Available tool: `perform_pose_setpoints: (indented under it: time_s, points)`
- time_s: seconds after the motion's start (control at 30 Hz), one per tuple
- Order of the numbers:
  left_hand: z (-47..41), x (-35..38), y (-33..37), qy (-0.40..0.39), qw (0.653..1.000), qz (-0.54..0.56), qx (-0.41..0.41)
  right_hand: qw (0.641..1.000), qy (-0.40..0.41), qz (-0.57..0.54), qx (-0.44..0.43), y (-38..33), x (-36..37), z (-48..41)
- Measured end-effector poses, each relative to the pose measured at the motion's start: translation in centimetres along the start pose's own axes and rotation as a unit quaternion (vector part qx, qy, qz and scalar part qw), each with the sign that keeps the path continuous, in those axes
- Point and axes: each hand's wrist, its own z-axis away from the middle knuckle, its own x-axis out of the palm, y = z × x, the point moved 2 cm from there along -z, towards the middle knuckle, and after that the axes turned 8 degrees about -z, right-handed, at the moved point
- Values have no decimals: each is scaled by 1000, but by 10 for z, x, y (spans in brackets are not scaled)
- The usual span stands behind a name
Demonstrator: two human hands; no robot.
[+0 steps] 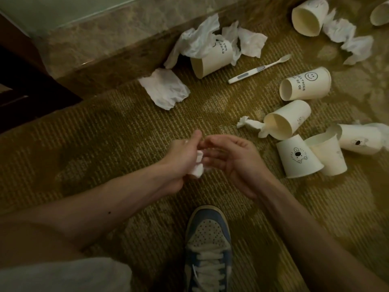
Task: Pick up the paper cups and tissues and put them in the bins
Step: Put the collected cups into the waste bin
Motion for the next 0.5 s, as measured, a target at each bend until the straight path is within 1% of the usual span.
perform_pose_setpoints:
  time_s: [0.03, 0.07, 0.1, 0.13, 0.17, 0.2, 0.27, 0.33, 0.4, 0.43, 0.47, 0.5]
  points:
    - [-1, -3, 2, 25, 1000, -15, 2, 998, 39, 42, -26, -6, -6, -1]
    - [-2, -6, 4, 46, 998, -32, 3, 984, 90, 138, -64, -13, -14, -2]
    - [-4, -9, 5, 56, 998, -38, 2, 946, 145, 267, -110, -20, -24, -4]
    - [-4, -11, 5, 57, 998, -34, -4, 890, 190, 386, -152, -28, -32, -6]
    - [-4, -12, 6, 51, 998, -30, -8, 836, 216, 471, -180, -34, -40, -8]
    - [-3, -12, 6, 45, 998, -30, -7, 803, 226, 520, -186, -38, -46, -11]
    - [-2, -7, 5, 30, 999, -44, 9, 769, 237, 575, -149, -41, -54, -20]
    - [-3, -5, 3, 27, 996, -70, 38, 746, 246, 609, -113, -39, -57, -28]
    - [-4, -5, 2, 40, 992, -100, 64, 741, 251, 610, -124, -39, -54, -35]
    - [-4, -5, 1, 46, 991, -105, 71, 749, 243, 602, -132, -40, -52, -38]
    - [-5, -6, 2, 53, 990, -103, 76, 767, 222, 588, -133, -41, -50, -40]
    - [-5, -7, 2, 64, 990, -98, 80, 795, 191, 563, -124, -41, -47, -41]
